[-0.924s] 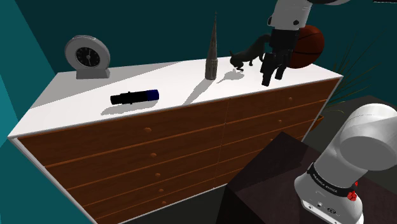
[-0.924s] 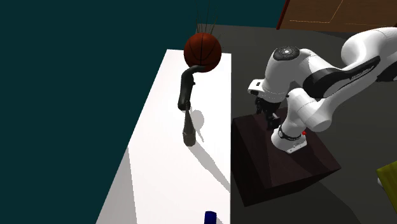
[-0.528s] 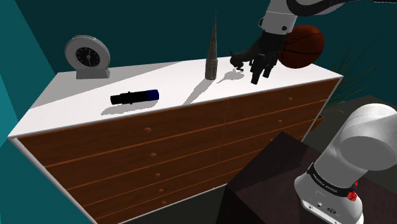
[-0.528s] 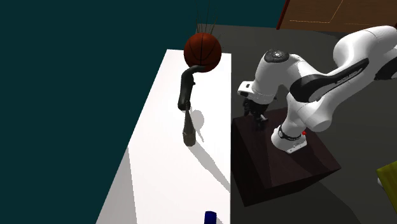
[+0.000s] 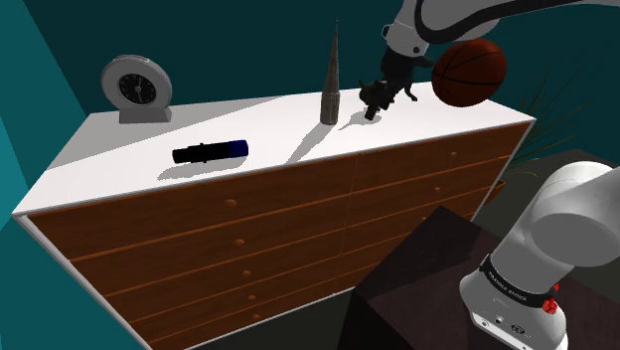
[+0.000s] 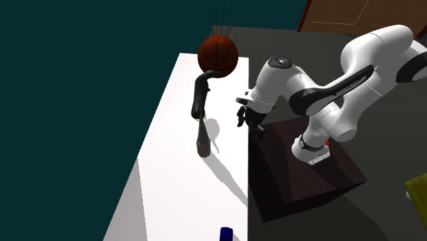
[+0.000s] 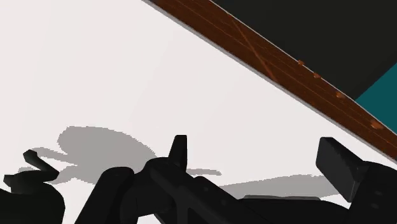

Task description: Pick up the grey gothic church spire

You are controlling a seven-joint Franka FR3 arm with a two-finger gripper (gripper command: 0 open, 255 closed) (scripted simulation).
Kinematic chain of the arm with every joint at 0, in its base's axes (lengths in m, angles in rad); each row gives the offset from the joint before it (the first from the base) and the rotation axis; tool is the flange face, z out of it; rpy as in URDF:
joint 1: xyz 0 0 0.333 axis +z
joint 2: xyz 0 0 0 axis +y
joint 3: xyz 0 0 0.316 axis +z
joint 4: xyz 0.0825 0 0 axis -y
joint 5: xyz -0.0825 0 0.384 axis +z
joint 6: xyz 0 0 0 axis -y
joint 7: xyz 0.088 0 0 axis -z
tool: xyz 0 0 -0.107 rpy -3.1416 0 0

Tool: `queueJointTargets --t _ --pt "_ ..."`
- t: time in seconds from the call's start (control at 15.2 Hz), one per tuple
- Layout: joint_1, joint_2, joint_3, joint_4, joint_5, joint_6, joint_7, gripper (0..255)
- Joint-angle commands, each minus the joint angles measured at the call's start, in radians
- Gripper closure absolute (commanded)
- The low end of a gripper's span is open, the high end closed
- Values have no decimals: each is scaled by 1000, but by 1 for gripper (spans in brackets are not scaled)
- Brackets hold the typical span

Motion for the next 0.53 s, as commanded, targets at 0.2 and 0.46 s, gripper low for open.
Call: queueJointTargets --t 0.2,0.46 --pt "19 126 -43 57 11 195 -116 0" --pt "46 232 -77 130 46 324 -216 0"
